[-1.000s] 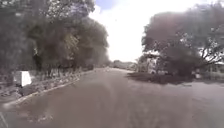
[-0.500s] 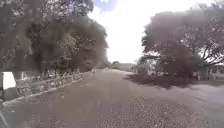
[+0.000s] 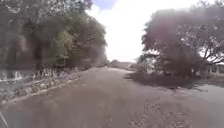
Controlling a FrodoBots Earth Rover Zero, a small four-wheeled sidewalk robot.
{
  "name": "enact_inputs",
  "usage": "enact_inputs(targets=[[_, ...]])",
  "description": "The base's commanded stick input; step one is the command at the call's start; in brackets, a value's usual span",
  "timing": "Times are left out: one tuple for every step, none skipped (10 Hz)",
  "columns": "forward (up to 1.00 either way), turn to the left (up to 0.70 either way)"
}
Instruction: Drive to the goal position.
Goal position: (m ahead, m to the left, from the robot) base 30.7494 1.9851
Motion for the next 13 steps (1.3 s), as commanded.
enact_inputs(targets=[[0.70,0.00],[0.70,0.00],[0.70,0.00],[0.70,0.00],[0.70,0.00],[0.70,0.00],[0.70,0.00],[0.70,0.00],[0.70,0.00],[0.70,0.00],[0.70,0.00],[0.70,0.00],[0.70,0.00]])
